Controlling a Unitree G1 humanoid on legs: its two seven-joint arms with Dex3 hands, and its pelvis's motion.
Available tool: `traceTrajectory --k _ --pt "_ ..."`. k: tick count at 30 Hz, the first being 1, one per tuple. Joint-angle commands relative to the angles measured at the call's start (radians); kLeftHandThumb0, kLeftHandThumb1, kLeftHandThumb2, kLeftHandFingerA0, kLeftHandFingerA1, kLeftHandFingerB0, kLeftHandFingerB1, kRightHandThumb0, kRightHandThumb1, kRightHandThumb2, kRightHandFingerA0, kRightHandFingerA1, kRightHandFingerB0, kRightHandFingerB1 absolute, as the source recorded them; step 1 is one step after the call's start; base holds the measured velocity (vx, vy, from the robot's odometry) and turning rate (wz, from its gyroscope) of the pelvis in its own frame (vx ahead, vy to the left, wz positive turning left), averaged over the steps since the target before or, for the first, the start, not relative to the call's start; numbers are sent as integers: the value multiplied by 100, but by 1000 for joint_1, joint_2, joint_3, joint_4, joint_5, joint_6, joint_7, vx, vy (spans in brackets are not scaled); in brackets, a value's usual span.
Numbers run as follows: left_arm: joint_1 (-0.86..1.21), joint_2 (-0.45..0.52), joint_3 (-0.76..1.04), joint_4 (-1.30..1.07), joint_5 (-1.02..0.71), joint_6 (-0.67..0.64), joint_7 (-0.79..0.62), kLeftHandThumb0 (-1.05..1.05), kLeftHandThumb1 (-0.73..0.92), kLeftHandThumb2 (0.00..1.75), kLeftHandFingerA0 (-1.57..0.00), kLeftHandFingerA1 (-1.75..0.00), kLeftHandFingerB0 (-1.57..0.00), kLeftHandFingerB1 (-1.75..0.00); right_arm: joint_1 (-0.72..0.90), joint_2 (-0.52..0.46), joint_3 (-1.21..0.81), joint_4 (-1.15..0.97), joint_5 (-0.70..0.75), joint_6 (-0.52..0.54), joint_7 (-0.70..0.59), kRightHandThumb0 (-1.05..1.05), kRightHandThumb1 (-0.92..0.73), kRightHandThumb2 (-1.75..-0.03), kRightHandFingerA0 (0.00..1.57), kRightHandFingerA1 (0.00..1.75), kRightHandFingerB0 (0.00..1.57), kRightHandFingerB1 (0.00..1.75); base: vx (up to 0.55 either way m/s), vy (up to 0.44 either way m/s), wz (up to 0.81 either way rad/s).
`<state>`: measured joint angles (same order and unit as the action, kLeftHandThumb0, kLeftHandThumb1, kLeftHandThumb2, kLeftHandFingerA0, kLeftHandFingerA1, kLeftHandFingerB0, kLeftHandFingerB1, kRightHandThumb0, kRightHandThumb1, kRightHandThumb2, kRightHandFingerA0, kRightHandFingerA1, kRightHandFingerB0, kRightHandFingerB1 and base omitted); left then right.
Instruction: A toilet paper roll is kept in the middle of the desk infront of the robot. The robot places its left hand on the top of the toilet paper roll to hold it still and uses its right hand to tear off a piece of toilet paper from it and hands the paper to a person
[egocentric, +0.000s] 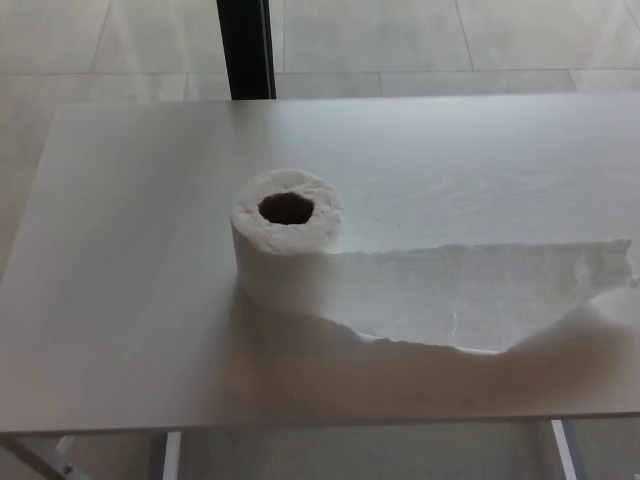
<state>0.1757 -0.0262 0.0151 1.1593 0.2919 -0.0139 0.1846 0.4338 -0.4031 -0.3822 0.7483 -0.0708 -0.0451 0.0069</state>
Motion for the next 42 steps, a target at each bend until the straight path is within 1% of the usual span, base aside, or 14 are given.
traceTrajectory --k 1,8,9,10,12,13,14,17,18,31,33,37,39,42 --pt "277 642 281 -128 -227 -53 -451 38 92 175 0 0 0 0 148 -221 -422 -238 208 -163 4 -62 -83 -65 25 55 34 34 0 0 0" --pt "229 673 598 -223 -454 -6 -426 39 92 169 0 0 0 0 102 -209 -426 -230 178 -145 -1 -62 -83 -65 25 55 34 34 0 0 0" --pt "243 668 628 -293 -463 12 -409 -63 69 64 -49 -79 -43 -68 -2 -328 -434 -123 308 35 278 -44 -51 -96 50 88 0 44 0 0 0" --pt "244 681 674 -350 -485 37 -412 -65 67 66 -47 -78 -37 -65 -46 -378 -442 -125 366 122 387 -64 -68 -61 57 161 18 28 0 0 0" --pt "251 677 728 -434 -507 83 -398 -67 65 66 -47 -83 -34 -68 -47 -362 -461 -184 395 106 396 -69 -65 -59 52 157 19 28 0 0 0" --pt "246 681 757 -480 -514 115 -384 -67 50 99 -49 -79 -38 -69 -60 -356 -452 -211 379 88 369 -67 -68 -61 41 116 19 29 0 0 0" --pt "241 693 789 -534 -522 146 -379 -68 70 65 -43 -84 -39 -69 -67 -343 -450 -261 379 68 350 -74 -53 -89 19 57 14 42 0 0 0" --pt "172 754 917 -687 -559 315 -314 -61 54 105 -38 -74 -46 -73 -113 -311 -475 -443 439 80 306 -72 -54 -88 19 51 17 42 0 0 0" --pt "154 769 941 -719 -557 351 -303 -66 70 65 -34 -84 -45 -77 -115 -311 -479 -449 437 80 310 -79 -68 -61 27 50 26 38 0 0 0" --pt "-201 921 869 -1082 -450 478 -203 -77 74 62 -16 -70 -22 -56 -414 -364 -327 -929 419 256 204 -77 -72 -62 12 51 22 35 0 0 0" --pt "-258 929 822 -1109 -421 472 -193 -77 74 63 -20 -68 -23 -54 -454 -381 -272 -935 354 207 224 -38 -43 -103 2 53 0 50 0 0 0" --pt "-458 990 596 -1251 -312 524 -200 -86 60 106 -25 -73 -24 -63 -591 -377 -96 -995 266 219 233 -75 -56 -96 2 40 7 30 0 0 0" --pt "-502 984 545 -1270 -275 502 -199 -82 60 105 -28 -74 -25 -64 -606 -376 -64 -1000 233 207 237 -74 -75 -62 7 38 8 25 0 0 0" --pt "-628 988 367 -1378 -184 591 -217 -60 75 62 -19 -69 -28 -48 -673 -372 56 -1041 163 245 241 -82 -57 -99 2 39 2 25 0 0 0"
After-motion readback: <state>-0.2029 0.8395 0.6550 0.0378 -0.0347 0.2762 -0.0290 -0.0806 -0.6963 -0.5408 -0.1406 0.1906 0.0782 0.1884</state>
